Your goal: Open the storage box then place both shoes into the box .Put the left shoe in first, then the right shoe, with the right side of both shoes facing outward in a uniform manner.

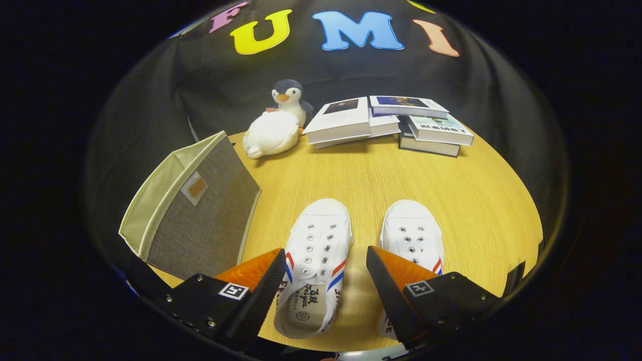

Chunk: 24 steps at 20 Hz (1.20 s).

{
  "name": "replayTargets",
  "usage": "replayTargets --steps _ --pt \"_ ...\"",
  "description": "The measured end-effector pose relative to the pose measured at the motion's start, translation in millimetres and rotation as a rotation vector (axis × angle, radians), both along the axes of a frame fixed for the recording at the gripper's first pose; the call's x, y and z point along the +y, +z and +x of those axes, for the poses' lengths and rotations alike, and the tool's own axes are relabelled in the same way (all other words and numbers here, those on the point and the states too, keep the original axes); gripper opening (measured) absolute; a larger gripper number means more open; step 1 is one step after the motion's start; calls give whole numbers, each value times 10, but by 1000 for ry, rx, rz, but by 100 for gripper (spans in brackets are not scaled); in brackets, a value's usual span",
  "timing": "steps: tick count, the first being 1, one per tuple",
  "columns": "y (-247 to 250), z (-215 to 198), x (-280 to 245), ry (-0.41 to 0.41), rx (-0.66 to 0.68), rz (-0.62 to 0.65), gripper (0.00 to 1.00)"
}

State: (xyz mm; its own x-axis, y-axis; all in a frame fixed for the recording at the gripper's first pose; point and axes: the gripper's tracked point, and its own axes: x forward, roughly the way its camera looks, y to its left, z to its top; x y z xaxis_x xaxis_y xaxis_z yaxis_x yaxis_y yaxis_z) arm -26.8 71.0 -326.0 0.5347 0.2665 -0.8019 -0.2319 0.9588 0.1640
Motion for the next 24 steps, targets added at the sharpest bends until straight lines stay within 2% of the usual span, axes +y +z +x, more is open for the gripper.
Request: replayTargets --steps 9,12,15,17,20,22,23,24 --pt "-302 -61 -129 -14 75 -84 97" --pt "-366 -72 -70 -10 105 -66 92" --pt "-406 -77 -46 -29 135 -22 80" --pt "-427 -87 -51 -60 171 30 79" --pt "-464 -129 -40 -139 224 107 26" --pt "-471 -136 2 -134 255 150 30" --pt "-333 -143 -110 -192 253 158 30" --pt "-485 -131 -14 -198 279 165 6"
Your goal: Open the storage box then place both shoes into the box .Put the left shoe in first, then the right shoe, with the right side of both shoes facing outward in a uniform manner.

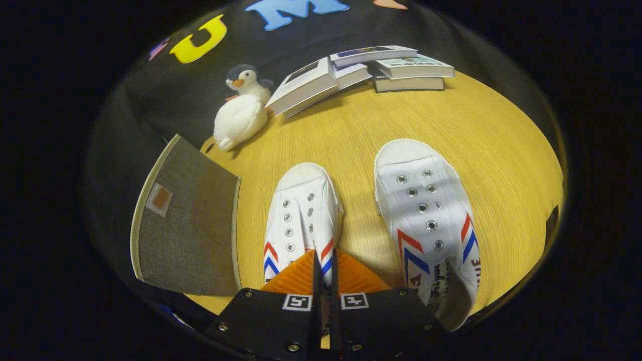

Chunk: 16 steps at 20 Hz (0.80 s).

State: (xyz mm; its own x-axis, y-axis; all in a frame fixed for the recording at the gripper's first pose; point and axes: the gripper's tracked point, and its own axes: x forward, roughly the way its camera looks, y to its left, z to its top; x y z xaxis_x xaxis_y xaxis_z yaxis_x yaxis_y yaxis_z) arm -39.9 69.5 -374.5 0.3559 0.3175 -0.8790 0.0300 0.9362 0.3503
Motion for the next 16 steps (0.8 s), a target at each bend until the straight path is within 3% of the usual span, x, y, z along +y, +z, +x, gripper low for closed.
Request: replayTargets --steps 2,4,9,16 --pt "102 14 -15 -26 -9 -8 7" --pt "105 -47 60 -26 0 -4 0" --pt "393 16 168 -89 -2 98 0" --pt "918 161 327 -90 -54 168 0"
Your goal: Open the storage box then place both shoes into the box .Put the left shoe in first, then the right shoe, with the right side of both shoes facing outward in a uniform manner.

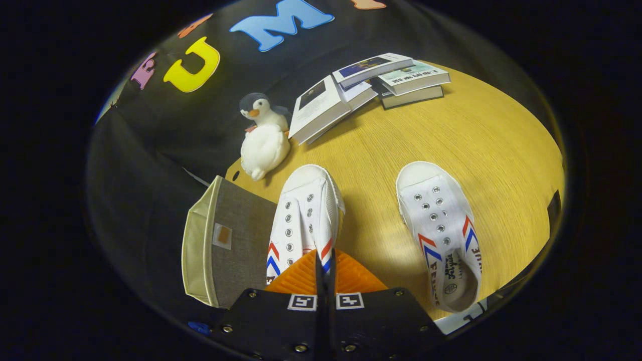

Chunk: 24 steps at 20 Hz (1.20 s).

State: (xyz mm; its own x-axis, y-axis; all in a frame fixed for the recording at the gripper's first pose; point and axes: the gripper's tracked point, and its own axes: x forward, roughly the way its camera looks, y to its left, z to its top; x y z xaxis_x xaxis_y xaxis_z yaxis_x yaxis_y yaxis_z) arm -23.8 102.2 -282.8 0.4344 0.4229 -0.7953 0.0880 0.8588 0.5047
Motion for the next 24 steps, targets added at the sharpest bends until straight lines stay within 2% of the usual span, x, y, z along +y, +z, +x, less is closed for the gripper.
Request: replayTargets --steps 6,11,24 --pt "516 110 253 10 -48 57 0" --pt "827 197 567 59 -103 53 0" --pt "896 199 1599 184 -100 84 0"
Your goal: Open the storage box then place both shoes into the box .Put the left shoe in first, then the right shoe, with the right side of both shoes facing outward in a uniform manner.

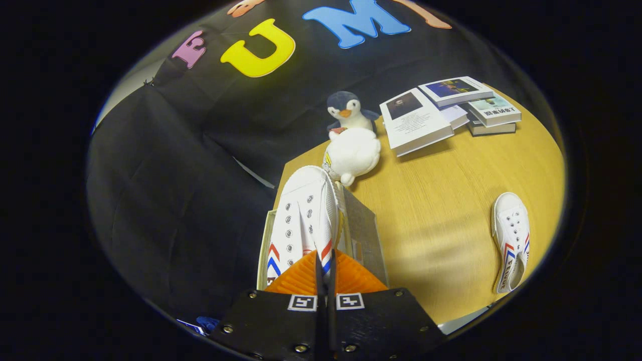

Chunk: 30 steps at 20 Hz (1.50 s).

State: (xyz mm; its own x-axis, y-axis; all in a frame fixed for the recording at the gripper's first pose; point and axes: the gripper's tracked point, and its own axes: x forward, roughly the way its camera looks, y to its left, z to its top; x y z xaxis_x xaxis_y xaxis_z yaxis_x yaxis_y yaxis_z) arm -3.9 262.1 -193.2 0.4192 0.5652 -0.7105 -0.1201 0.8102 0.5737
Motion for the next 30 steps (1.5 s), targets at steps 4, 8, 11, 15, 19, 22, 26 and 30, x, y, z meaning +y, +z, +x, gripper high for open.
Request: replayTargets --steps 4,8,11,15,19,22,26,30 --pt "-43 -20 282 28 8 5 0" --pt "-109 -46 540 51 21 9 0" --pt "-163 -76 690 68 32 -1 0" --pt "-287 -133 844 95 40 -32 0" --pt "-450 -217 937 126 50 -85 0" --pt "-536 -267 971 130 60 -108 0" --pt "-593 -295 992 119 72 -115 0" --pt "-584 -385 1175 175 61 -49 21"
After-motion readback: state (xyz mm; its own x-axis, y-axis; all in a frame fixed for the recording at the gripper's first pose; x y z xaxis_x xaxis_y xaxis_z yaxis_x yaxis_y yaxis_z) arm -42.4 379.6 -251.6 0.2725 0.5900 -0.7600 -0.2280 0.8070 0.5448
